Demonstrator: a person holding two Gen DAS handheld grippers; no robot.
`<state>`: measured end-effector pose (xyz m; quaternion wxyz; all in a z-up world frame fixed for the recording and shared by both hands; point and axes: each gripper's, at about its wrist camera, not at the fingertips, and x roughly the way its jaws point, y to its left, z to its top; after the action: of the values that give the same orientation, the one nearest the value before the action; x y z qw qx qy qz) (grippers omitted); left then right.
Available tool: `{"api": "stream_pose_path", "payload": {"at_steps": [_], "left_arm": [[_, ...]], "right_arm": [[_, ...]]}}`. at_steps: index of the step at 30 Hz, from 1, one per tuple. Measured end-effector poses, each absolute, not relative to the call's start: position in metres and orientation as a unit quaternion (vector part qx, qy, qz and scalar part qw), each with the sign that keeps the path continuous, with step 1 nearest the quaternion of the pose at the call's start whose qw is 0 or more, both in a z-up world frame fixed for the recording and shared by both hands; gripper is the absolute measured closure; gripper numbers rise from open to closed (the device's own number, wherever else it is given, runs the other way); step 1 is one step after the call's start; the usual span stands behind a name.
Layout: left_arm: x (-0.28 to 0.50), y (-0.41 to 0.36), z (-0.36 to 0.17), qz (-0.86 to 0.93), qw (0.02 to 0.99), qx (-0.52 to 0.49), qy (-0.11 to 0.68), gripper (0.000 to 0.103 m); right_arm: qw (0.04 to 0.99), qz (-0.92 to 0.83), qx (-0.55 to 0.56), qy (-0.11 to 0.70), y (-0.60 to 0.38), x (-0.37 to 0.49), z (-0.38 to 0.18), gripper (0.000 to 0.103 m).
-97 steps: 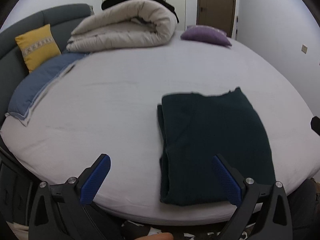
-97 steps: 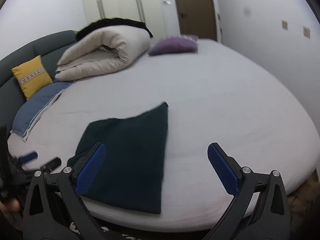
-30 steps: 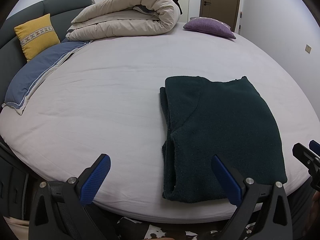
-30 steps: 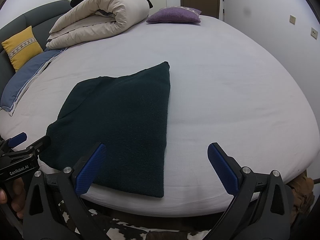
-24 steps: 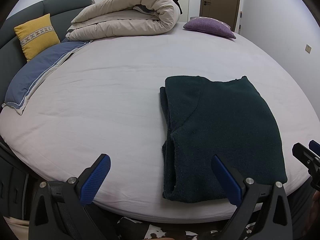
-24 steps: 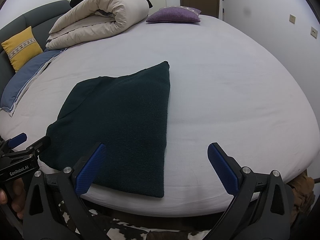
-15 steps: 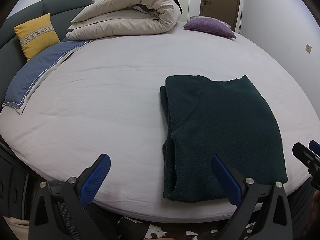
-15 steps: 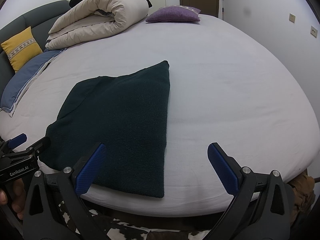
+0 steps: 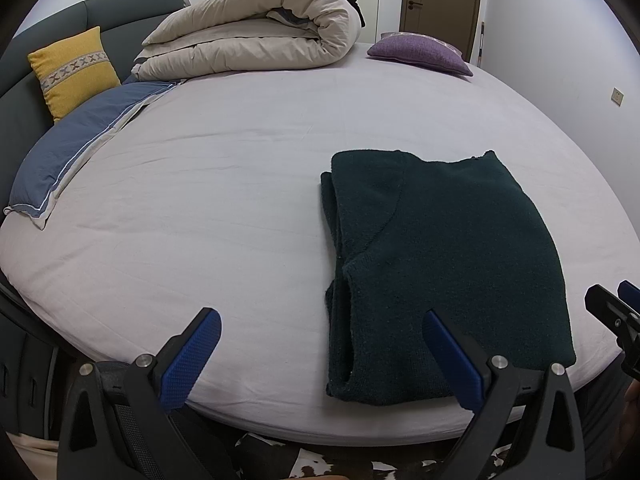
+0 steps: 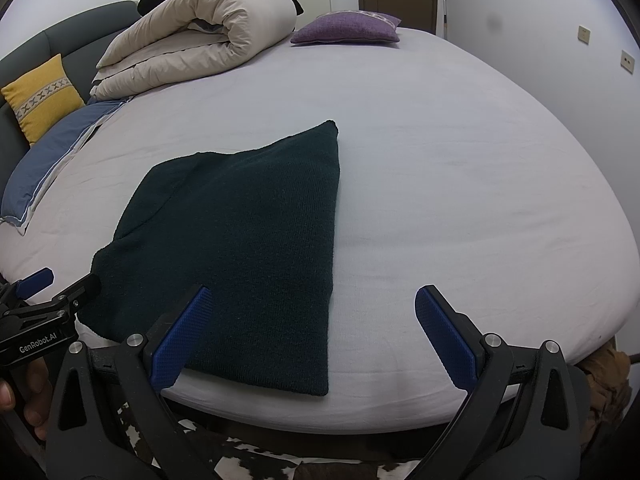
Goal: Fold small clothes
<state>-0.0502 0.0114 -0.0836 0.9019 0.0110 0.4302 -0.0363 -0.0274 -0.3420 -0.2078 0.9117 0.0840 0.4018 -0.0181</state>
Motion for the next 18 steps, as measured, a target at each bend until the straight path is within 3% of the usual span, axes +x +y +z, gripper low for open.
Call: {"api": "stream_pose_path", "payload": {"at_steps": [18], "left_arm": [[-0.0497,0.0117,-0.0834,-0.037,0.902,0.011,0.431,0.000]], "right_arm": [[0.911,-0.019,0.087,0.403,-0.3392,-0.0276,-0.2075,0.000]]}}
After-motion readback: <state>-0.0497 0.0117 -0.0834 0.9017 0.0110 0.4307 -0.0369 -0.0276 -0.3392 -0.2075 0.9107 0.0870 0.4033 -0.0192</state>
